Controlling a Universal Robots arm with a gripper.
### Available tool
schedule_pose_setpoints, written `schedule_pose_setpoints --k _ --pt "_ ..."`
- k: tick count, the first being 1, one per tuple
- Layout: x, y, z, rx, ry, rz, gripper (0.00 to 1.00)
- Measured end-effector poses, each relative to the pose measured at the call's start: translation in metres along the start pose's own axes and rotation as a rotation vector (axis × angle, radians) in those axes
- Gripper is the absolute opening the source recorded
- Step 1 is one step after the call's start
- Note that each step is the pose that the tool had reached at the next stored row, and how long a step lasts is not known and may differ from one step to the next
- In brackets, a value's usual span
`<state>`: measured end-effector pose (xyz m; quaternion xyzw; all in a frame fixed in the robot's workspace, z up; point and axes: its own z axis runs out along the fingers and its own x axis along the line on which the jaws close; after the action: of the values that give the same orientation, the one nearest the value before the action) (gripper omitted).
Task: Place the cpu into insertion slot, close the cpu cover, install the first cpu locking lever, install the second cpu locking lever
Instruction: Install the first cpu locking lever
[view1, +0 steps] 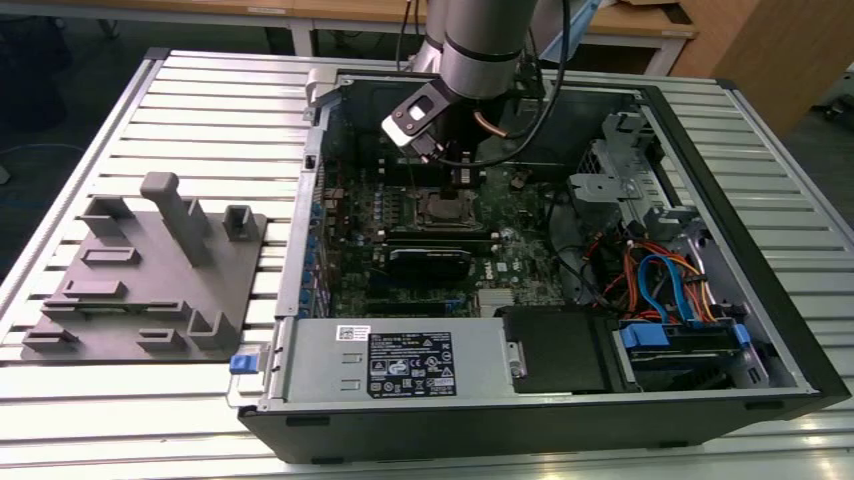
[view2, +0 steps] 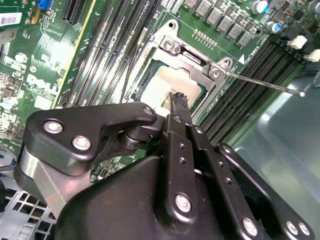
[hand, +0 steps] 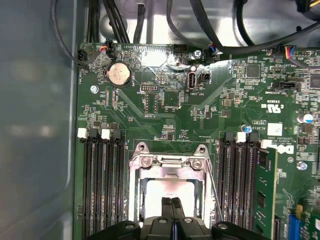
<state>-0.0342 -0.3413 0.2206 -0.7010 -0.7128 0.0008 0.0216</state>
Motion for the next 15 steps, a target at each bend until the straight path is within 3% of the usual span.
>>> schedule_pose_setpoints --k 11,15 --pt "0.0006 -0.0006 -0.0187 0.0000 0.0000 0.000 0.10" --pt "0.0006 -0.0008 -0.0206 -0.0037 0.0002 0.000 0.10"
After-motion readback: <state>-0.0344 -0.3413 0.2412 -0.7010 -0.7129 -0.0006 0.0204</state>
